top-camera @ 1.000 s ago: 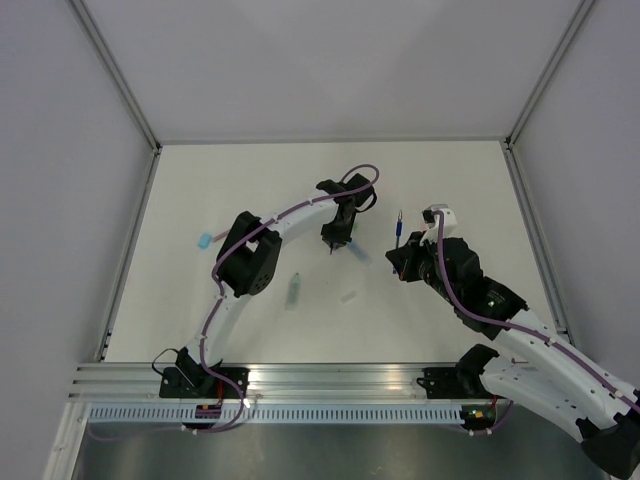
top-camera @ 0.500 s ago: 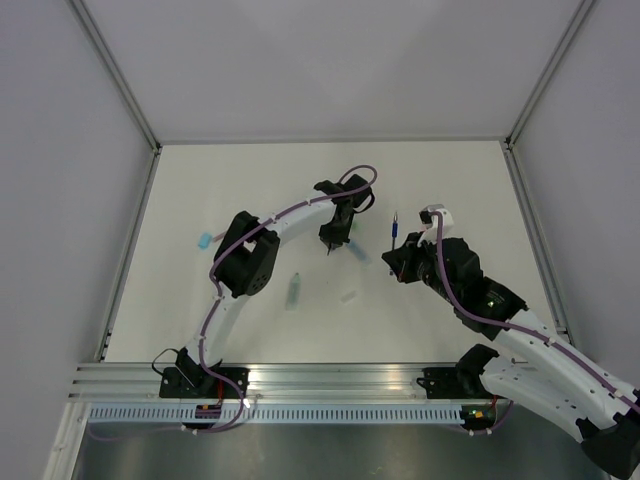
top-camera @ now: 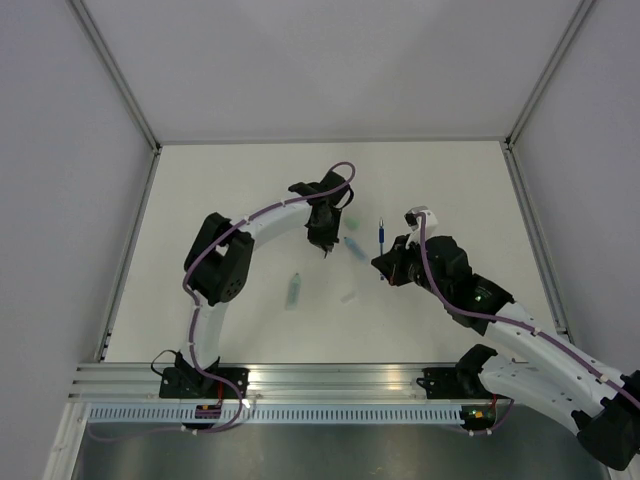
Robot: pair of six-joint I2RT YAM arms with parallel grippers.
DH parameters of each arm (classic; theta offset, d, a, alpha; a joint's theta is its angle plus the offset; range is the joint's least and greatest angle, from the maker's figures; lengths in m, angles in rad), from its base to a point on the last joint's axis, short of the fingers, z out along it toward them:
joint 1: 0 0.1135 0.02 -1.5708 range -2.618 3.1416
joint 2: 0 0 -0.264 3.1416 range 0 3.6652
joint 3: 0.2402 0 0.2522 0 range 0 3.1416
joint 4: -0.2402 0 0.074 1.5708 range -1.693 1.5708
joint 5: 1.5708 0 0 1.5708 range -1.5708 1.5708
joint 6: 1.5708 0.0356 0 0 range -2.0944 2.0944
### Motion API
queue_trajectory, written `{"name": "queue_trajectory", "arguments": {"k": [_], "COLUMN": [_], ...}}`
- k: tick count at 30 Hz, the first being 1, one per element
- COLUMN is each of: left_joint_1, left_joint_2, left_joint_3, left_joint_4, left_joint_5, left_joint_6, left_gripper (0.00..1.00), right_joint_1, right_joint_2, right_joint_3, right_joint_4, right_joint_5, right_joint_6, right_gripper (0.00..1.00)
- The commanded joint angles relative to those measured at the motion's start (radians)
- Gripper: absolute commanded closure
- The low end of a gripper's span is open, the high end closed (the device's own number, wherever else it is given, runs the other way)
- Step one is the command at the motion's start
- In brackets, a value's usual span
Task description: Insert the pens into the pen caps
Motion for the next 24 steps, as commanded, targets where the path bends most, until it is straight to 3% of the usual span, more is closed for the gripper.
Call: {"name": "queue_trajectory", "arguments": {"k": [1, 11, 16, 24], "left_joint_1": [0.003, 0.005, 0.005, 0.005], "left_joint_2": [-0.173, -0.428, -0.546, -0.691], "left_joint_3": [-0.059, -0.281, -0.421, -0.584], "left_joint_4": [0.146, 0.551, 0.767, 1.033], "left_joint_5": [0.139, 0.506, 0.549, 0.499], "left_joint_6": [-0.041, -0.207, -0.281, -0.373], "left_gripper": [0.98, 0.98, 0.98, 0.98], "right_joint_1": [-0.003, -0.003, -0.003, -0.003], "right_joint_2": [0.018, 0.0, -0.048, -0.111], "right_joint_3": [-0.003, -0.071, -0.095, -0.127], "right_joint_4": [0.065, 0.185, 0.231, 0.271], "right_joint_5": [-0.058, -0.193, -0.209, -0.232], "right_joint_6": [0.009, 0.07, 0.09, 0.11], "right_gripper": [1.0, 1.0, 1.0, 1.0]}}
